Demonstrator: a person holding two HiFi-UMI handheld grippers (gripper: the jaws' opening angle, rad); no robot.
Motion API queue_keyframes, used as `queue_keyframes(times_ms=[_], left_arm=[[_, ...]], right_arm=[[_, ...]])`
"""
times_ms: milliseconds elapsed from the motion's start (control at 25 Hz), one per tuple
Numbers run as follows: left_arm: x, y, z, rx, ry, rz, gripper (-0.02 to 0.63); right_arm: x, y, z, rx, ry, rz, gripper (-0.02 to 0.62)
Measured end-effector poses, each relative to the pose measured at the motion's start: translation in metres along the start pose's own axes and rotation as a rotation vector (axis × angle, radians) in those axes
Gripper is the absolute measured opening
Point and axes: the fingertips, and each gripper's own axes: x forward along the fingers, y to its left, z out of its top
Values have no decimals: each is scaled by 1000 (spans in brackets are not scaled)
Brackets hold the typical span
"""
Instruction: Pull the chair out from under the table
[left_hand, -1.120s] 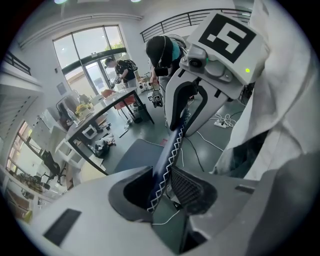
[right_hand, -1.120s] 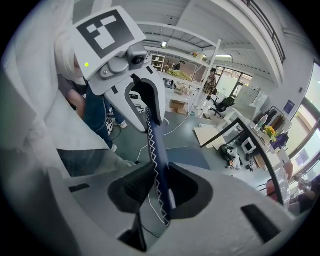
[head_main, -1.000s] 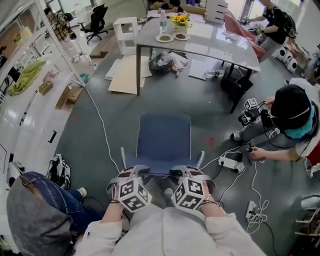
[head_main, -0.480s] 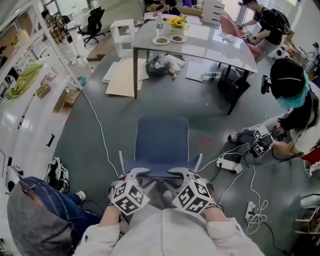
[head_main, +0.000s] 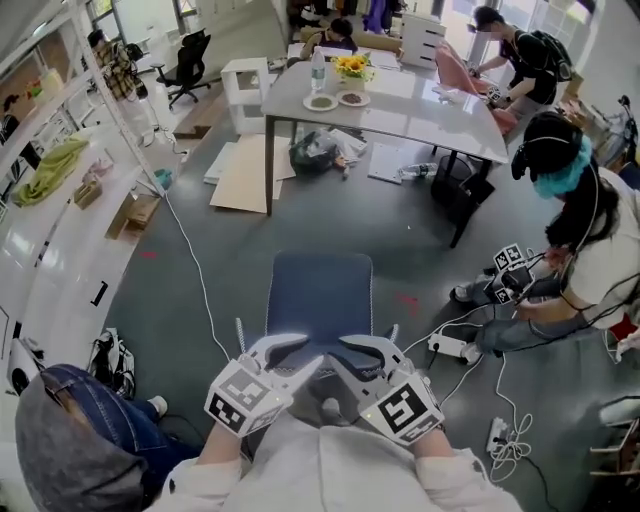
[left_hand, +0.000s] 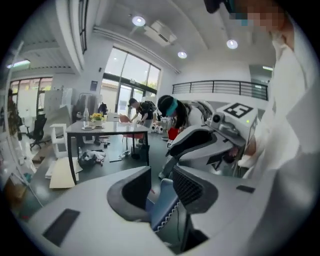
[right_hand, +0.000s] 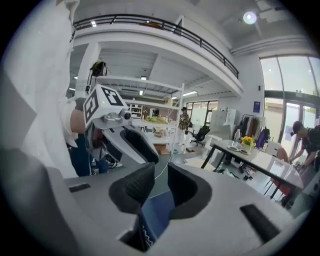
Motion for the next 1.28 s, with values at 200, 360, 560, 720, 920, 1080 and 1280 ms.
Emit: queue_keyframes(times_ms=[200, 360, 560, 720, 920, 1080, 1280], left_arm=[[-10, -2, 34, -18, -160, 22, 134], [-14, -8, 53, -16, -251, 24, 99], [-13, -12, 65, -137, -335, -40, 53], [-11, -13, 61, -109, -322, -1, 27], [-10, -15, 59, -109, -313, 11, 15], [-7, -22, 54, -80, -282, -5, 14], [-4, -27, 49, -67, -230, -22, 14]], right_arm=[[-25, -24, 36, 124, -218, -105, 44], [-35, -36, 49, 173, -308, -158, 25], [-43, -42, 57, 231, -376, -140, 12], [-45, -41, 52, 249, -382, -136, 5], [-45, -35, 50, 221, -368, -130, 3], [-44, -32, 47, 256, -371, -116, 3], [-46, -31, 49, 267, -371, -120, 3]])
